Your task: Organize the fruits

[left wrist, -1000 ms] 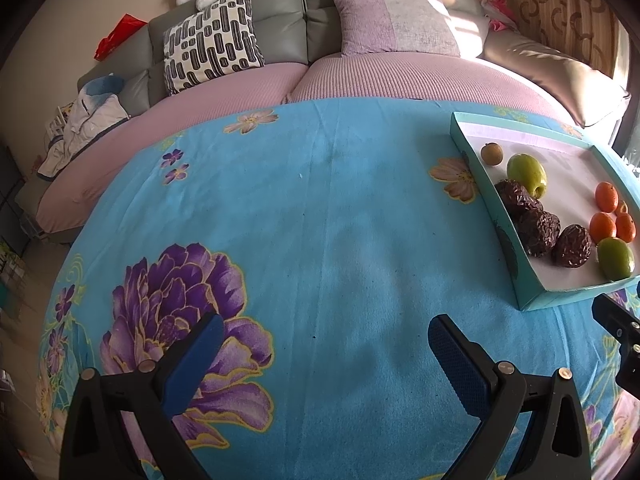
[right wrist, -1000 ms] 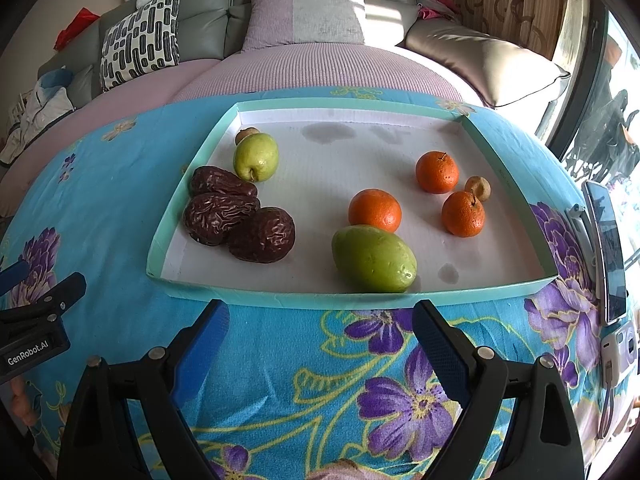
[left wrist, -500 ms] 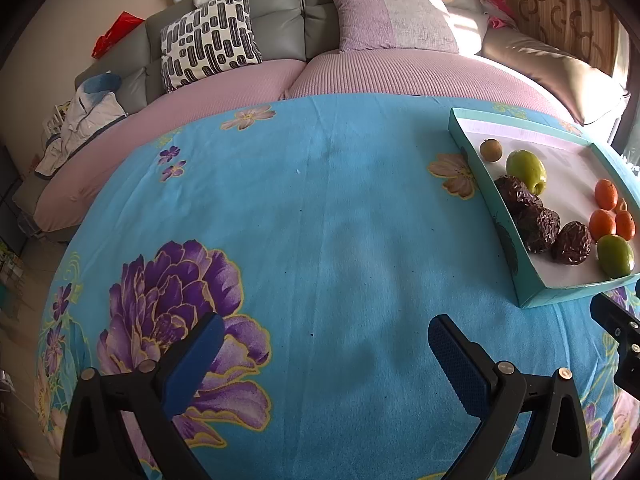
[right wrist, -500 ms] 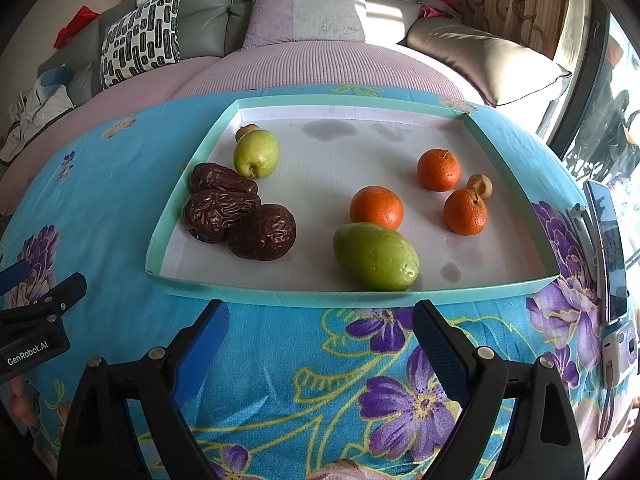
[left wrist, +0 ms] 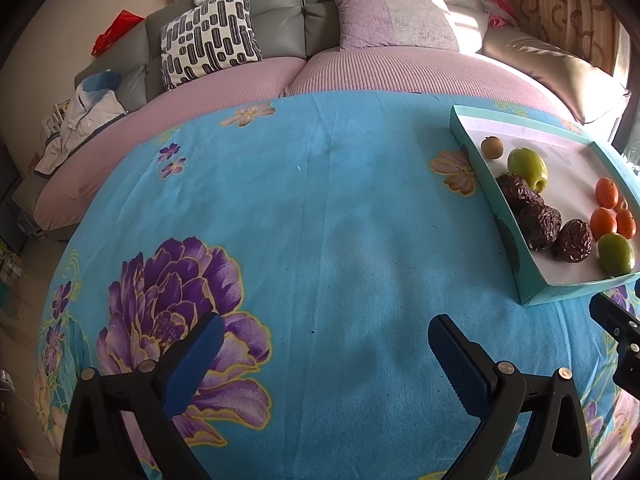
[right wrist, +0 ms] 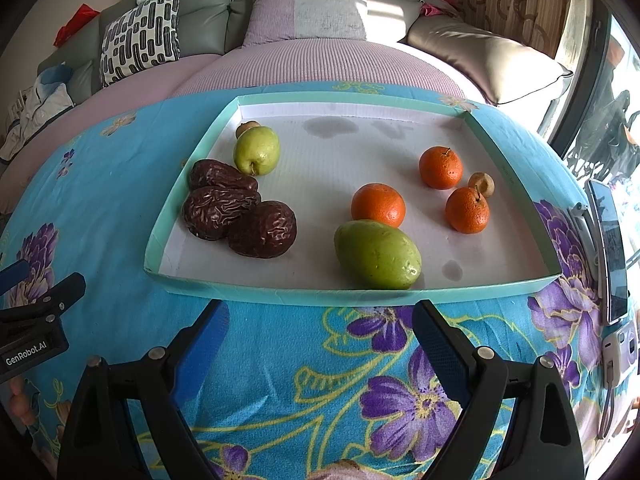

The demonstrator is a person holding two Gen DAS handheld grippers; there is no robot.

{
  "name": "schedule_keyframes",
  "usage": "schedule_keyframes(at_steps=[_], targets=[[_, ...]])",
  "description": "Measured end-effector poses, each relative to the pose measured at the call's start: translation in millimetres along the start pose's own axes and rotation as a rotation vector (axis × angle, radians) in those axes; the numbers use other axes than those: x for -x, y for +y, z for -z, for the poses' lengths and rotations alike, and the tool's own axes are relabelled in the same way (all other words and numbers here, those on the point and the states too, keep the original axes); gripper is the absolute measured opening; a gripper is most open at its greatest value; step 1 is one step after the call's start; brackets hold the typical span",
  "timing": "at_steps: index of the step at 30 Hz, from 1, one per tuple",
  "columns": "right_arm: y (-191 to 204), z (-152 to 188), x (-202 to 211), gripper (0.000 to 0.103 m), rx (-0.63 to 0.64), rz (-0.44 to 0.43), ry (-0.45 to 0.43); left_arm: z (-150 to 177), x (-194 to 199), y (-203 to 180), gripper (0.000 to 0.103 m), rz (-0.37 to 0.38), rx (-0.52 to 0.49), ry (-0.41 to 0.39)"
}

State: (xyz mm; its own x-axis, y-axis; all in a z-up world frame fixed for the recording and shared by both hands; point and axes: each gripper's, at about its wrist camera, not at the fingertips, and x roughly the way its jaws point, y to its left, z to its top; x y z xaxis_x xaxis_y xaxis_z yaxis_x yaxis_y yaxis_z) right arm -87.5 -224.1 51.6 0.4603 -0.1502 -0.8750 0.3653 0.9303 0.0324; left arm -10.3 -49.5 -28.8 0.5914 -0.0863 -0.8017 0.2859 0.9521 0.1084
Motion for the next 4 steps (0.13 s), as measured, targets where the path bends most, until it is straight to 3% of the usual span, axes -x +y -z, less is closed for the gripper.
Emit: schedule_keyframes(at_steps=[4], targets=[[0.1,-0.8,-0.1,0.093,0.000,0.000,0.000,0.3,2.7,0.0,0.103,0.004,0.000,-0.011]])
